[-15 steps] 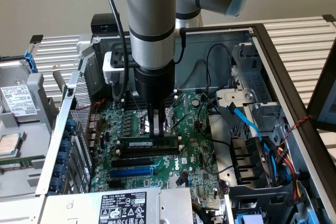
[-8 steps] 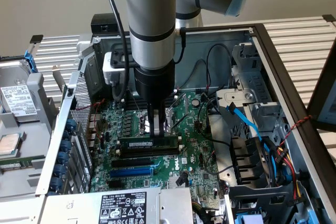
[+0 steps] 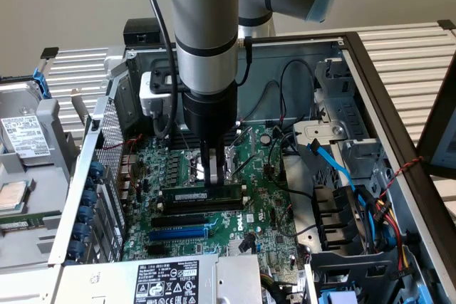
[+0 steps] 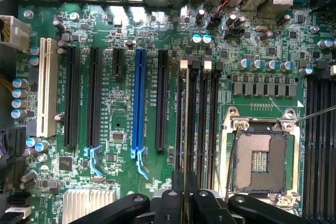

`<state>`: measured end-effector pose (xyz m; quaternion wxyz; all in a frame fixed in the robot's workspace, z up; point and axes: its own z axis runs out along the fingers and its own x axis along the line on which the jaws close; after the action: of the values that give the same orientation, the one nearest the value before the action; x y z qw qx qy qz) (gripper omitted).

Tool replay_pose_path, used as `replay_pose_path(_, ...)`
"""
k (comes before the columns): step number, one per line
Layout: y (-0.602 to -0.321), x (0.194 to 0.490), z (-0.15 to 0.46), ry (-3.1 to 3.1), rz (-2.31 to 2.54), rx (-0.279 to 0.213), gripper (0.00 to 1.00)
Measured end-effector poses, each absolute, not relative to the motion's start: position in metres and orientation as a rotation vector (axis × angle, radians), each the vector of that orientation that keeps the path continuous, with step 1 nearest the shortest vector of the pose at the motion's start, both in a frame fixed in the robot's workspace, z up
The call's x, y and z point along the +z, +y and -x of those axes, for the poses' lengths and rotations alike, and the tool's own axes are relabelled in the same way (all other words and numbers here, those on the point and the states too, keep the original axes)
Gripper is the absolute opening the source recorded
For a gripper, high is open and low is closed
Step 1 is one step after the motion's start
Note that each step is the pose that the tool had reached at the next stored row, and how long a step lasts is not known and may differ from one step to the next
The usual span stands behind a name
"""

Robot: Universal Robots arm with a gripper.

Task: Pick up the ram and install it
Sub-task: 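Insert the ram into the slot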

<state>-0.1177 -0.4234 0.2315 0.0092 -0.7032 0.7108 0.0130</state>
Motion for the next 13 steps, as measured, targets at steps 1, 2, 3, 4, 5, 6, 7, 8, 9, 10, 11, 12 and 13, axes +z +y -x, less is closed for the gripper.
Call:
replay_pose_path(1, -0.4235, 0.2315, 0.1177, 2.22, 2.197, 0.04, 0.14)
replay_pose_path(2, -0.4235, 0.2315, 0.1177, 2.219, 2.197, 0.04, 0.14)
replay_pose_path(3, -0.4234, 0.2314, 0.1177, 2.219, 2.197, 0.04, 0.14)
replay_pose_path(4, -0.4234, 0.2314, 0.1177, 2.219, 2.197, 0.04, 0.14)
replay_pose_path(5, -0.4235, 0.2315, 0.1177, 2.219, 2.197, 0.04, 0.14)
replay_pose_path(6, -0.4234, 0.2315, 0.1177, 2.22, 2.197, 0.039, 0.14)
replay_pose_path(7, -0.4234, 0.2315, 0.1177, 2.22, 2.197, 0.039, 0.14)
replay_pose_path(8, -0.4234, 0.2315, 0.1177, 2.22, 2.197, 0.039, 0.14)
replay_pose_path(9, -0.4234, 0.2314, 0.1177, 2.22, 2.197, 0.038, 0.14)
replay_pose_path(10, -0.4233, 0.2314, 0.1177, 2.219, 2.197, 0.038, 0.14)
replay_pose_path(11, -0.4233, 0.2314, 0.1177, 2.219, 2.197, 0.037, 0.14)
replay_pose_path(12, -0.4233, 0.2313, 0.1177, 2.219, 2.197, 0.037, 0.14)
replay_pose_path(13, -0.4233, 0.2312, 0.1177, 2.219, 2.196, 0.036, 0.14)
